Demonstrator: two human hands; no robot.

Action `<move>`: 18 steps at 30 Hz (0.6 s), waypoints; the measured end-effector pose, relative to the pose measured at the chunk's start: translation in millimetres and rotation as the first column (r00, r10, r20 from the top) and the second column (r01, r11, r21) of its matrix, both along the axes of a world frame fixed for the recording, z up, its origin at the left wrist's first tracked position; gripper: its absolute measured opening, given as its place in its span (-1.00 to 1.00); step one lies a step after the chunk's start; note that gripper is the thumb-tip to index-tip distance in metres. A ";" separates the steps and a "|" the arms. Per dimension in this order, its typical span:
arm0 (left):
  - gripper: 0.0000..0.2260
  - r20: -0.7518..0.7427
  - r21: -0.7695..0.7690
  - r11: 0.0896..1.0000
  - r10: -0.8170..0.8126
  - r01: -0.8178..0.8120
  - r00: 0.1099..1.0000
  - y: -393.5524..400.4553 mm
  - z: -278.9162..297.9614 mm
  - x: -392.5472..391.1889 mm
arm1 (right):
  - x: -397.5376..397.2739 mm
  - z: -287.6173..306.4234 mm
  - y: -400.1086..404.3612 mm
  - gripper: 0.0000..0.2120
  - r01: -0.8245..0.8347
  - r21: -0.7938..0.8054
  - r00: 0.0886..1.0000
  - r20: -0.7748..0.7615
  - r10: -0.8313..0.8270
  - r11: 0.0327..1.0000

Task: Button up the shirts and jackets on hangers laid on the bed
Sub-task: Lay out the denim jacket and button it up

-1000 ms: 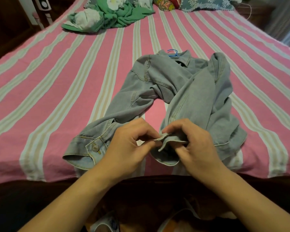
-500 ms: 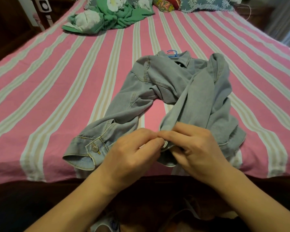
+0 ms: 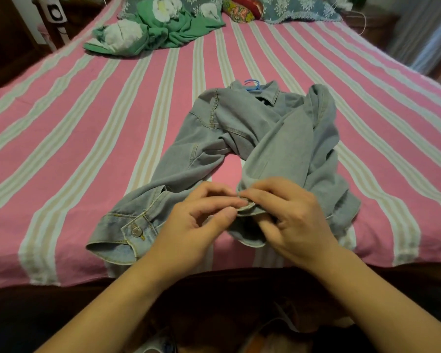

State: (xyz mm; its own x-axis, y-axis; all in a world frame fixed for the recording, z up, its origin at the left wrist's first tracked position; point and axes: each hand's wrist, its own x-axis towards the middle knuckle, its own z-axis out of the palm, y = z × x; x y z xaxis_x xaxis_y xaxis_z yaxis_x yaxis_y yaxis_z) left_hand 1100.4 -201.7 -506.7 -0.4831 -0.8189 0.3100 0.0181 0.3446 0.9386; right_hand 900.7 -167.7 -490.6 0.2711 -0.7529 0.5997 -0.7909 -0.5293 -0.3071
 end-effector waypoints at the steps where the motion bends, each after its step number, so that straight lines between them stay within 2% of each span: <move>1: -0.78 -0.045 0.055 0.998 -0.034 0.036 0.998 -1.1 3.5 -1.2 | -4.0 4.7 -2.7 -0.72 -0.012 0.015 1.000 0.021 0.012 1.000; 3: -0.77 -0.074 0.059 0.998 -0.009 0.013 0.997 -4.2 12.6 -6.0 | -15.6 16.0 -6.4 -0.72 0.046 0.050 0.998 0.035 -0.048 0.998; 5: -0.77 -0.012 0.011 0.998 0.064 -0.064 0.998 -8.6 17.5 -14.2 | -33.7 33.4 -7.1 -0.77 0.219 0.083 0.969 0.100 -0.227 0.972; 7: -0.68 0.187 -0.029 0.998 0.060 -0.056 0.981 -14.2 20.1 -28.2 | -62.5 62.2 -10.2 -0.89 0.399 0.081 0.895 0.181 -0.407 0.913; 9: -0.42 0.455 -0.047 0.999 0.014 0.008 0.890 -21.7 17.6 -46.8 | -101.7 104.9 -10.1 -0.90 0.567 0.020 0.794 0.255 -0.552 0.824; 11: -0.20 0.630 0.009 1.000 -0.010 0.005 0.776 -29.2 21.3 -67.1 | -148.1 155.8 -2.0 -0.80 0.737 -0.035 0.632 0.388 -0.670 0.675; 13: -0.11 0.690 0.054 0.998 -0.024 -0.018 0.723 -35.4 25.5 -83.9 | -201.2 196.3 13.5 -0.73 0.880 -0.054 0.413 0.574 -0.707 0.471; 15: -0.13 0.670 0.066 0.998 -0.031 -0.018 0.742 -42.2 28.1 -95.9 | -246.4 210.3 35.7 -0.65 0.958 0.012 0.195 0.706 -0.680 0.287; 16: -0.20 0.630 0.118 0.992 -0.046 -0.037 0.775 -44.5 30.4 -98.6 | -262.4 204.3 47.6 -0.62 0.974 0.084 0.089 0.713 -0.696 0.210; 18: -0.42 0.467 0.268 0.949 0.023 -0.166 0.884 -51.3 30.4 -101.8 | -274.8 170.5 62.2 -0.54 0.975 0.205 -0.047 0.557 -0.829 0.083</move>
State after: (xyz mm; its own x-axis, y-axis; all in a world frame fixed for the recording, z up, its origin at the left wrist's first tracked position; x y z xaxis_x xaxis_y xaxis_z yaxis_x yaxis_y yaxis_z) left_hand 998.6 -253.0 -476.2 -0.4266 -0.8856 -0.1839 -0.4518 0.0325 0.8915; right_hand 625.9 -105.5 -320.1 -0.8767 0.0443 0.4790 -0.4126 0.4426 -0.7961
